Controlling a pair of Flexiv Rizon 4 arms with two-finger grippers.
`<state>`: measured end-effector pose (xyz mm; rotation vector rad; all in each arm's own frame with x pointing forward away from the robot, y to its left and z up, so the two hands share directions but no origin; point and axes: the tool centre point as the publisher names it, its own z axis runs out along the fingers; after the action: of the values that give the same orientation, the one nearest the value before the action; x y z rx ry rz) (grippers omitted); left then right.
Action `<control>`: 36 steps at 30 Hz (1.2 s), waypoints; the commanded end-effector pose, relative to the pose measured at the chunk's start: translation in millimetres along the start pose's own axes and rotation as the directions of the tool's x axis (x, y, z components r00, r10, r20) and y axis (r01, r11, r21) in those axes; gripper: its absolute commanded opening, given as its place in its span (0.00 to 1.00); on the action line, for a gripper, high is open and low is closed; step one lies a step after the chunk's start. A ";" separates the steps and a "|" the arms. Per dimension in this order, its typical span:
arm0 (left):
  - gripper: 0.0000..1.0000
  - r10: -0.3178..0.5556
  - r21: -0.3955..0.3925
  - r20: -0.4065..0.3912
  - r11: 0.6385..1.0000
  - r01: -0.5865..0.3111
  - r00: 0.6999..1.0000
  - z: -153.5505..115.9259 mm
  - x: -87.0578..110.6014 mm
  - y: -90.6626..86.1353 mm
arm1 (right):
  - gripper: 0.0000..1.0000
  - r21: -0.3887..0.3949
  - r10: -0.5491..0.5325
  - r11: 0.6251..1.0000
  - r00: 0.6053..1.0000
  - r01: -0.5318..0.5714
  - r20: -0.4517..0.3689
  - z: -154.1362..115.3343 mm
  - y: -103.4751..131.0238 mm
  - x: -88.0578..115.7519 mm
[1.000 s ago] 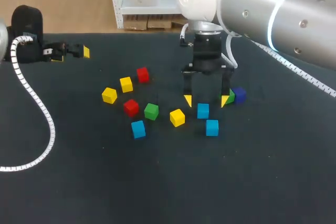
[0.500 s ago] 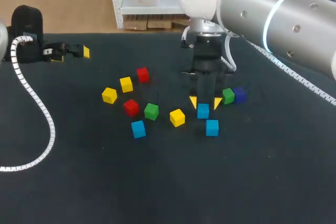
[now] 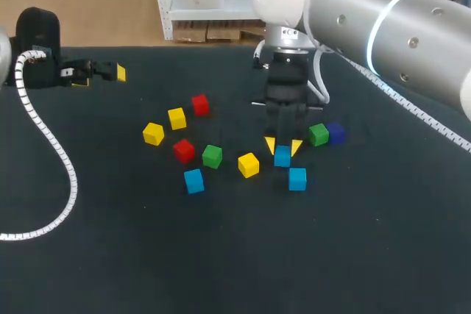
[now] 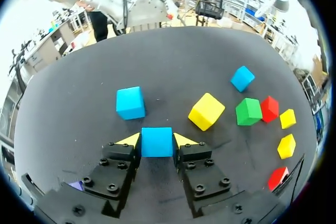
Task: Place the blue cubes, place green cubes on the blue cubes, place the yellow cubes on the green cubes, then place the red cubes on the yellow cubes, and place purple cube on the red cubes.
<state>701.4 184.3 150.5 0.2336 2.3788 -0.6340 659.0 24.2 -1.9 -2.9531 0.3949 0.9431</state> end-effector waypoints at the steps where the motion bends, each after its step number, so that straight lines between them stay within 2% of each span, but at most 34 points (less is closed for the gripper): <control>1: 1.00 0.000 0.000 0.000 1.000 0.000 1.000 -0.1 0.1 0.1 | 0.00 0.044 0.051 0.998 0.998 -0.052 0.030 -4.5 3.6 -0.1; 4: 1.00 0.000 0.000 0.000 1.000 0.000 1.000 -0.1 0.1 0.1 | 0.00 0.095 0.150 0.983 0.985 -0.157 0.081 -11.6 4.6 -2.7; 5: 1.00 0.000 0.000 0.000 1.000 0.000 1.000 -0.1 0.1 0.1 | 0.00 0.126 0.200 0.967 0.969 -0.219 0.148 -15.4 5.7 -2.1; 6: 1.00 0.000 0.000 0.000 1.000 0.000 1.000 -0.1 0.1 0.1 | 0.00 0.142 0.243 0.953 0.954 -0.269 0.175 -18.2 6.6 -1.4; 7: 1.00 0.000 0.000 0.000 1.000 0.000 1.000 -0.1 0.1 0.1 | 0.00 0.148 0.267 0.944 0.946 -0.295 0.183 -20.0 6.7 -1.6; 8: 1.00 0.000 0.000 0.000 1.000 0.000 1.000 -0.1 0.1 0.1 | 0.00 0.171 0.330 0.914 0.919 -0.368 0.215 -24.2 7.0 -2.4; 10: 1.00 0.000 0.000 0.000 1.000 0.000 1.000 -0.1 0.1 0.1 | 0.00 0.205 0.372 0.883 0.896 -0.422 0.242 -30.3 6.8 -3.3; 13: 1.00 0.000 0.000 0.000 1.000 0.000 1.000 -0.1 0.1 0.1 | 0.00 0.270 0.471 0.808 0.850 -0.523 0.237 -42.3 0.6 -9.2; 16: 1.00 0.000 0.000 0.000 1.000 0.000 1.000 -0.1 0.1 0.1 | 0.00 0.350 0.575 0.711 0.791 -0.610 0.210 -51.1 -7.7 -15.8; 19: 1.00 0.000 0.000 0.000 1.000 0.000 1.000 -0.1 0.1 0.1 | 0.00 0.402 0.654 0.645 0.742 -0.650 0.150 -56.7 -21.6 -23.0; 21: 1.00 0.000 0.000 0.000 1.000 0.000 1.000 -0.1 0.1 0.1 | 0.00 0.430 0.708 0.611 0.702 -0.665 0.081 -59.3 -32.2 -28.7; 24: 1.00 0.000 0.000 0.000 1.000 0.000 1.000 -0.1 0.1 0.1 | 0.00 0.449 0.772 0.553 0.634 -0.702 0.042 -60.0 -43.9 -33.5; 28: 1.00 0.000 0.000 0.000 1.000 0.000 1.000 -0.1 0.1 0.1 | 0.00 0.475 0.866 0.431 0.499 -0.767 0.020 -59.4 -52.5 -37.1; 31: 1.00 0.000 0.000 0.000 1.000 0.000 1.000 -0.1 0.1 0.1 | 0.00 0.509 0.889 0.387 0.457 -0.769 0.015 -58.7 -57.3 -40.0; 35: 1.00 0.000 0.000 0.000 1.000 0.000 1.000 -0.1 0.1 0.1 | 0.00 0.566 0.905 0.334 0.424 -0.754 0.030 -57.9 -65.2 -39.1; 36: 1.00 0.000 0.000 0.000 1.000 0.000 1.000 -0.1 0.1 0.1 | 0.00 0.582 0.912 0.311 0.409 -0.751 0.041 -59.3 -66.9 -37.2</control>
<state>701.4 184.3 150.5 0.2336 2.3788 -0.6340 690.3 89.2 63.6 -2.4401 1.8206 0.7481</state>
